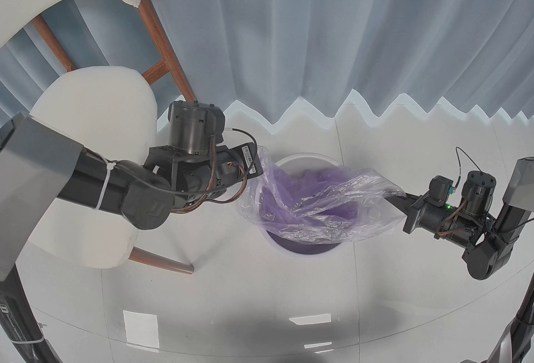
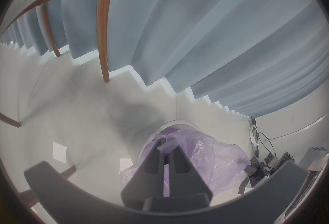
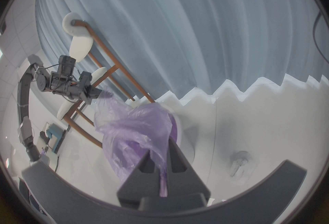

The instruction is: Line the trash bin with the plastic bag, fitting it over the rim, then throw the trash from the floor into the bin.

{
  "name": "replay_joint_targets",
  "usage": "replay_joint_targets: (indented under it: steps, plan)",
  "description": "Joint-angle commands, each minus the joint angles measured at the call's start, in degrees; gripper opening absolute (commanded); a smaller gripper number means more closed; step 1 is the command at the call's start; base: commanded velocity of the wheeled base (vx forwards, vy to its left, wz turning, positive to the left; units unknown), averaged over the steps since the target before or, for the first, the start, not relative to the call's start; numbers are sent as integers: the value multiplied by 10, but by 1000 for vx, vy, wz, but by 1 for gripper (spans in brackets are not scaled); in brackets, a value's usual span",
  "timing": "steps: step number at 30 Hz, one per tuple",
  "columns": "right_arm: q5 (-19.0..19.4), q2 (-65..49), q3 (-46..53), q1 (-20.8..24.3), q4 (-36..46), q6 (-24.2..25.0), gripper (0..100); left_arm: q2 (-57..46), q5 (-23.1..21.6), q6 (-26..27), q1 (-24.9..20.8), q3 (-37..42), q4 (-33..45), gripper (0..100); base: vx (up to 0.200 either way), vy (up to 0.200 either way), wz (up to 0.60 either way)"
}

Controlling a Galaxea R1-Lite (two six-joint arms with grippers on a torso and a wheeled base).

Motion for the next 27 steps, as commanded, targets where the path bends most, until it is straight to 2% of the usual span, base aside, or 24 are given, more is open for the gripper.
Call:
replay_joint_targets:
  steps: [1,4,5,8,11,14,21,27]
  plan:
    - [-8,33,-82,-7,27,40,0,37,-1,-27,8,-101,83,0,0,0,0]
    - [-8,29,-128,-14,75,45,0,46,-4,-39,13,-161,144,0,0,0,0]
    - [-8,26,-162,-19,114,47,0,59,-5,-44,15,-206,189,0,0,0,0]
    - [-8,26,-226,-34,172,50,0,84,-5,-50,21,-291,257,0,0,0,0]
    - [-10,31,-266,-42,206,55,0,106,-2,-52,27,-340,299,0,0,0,0]
    - [-34,45,-323,-53,261,58,0,137,-1,-58,32,-401,348,0,0,0,0]
    - [-50,67,-363,-56,303,58,0,175,6,-61,32,-448,453,0,0,0,0]
    - [-49,84,-358,-55,303,57,0,207,24,-61,32,-448,488,0,0,0,0]
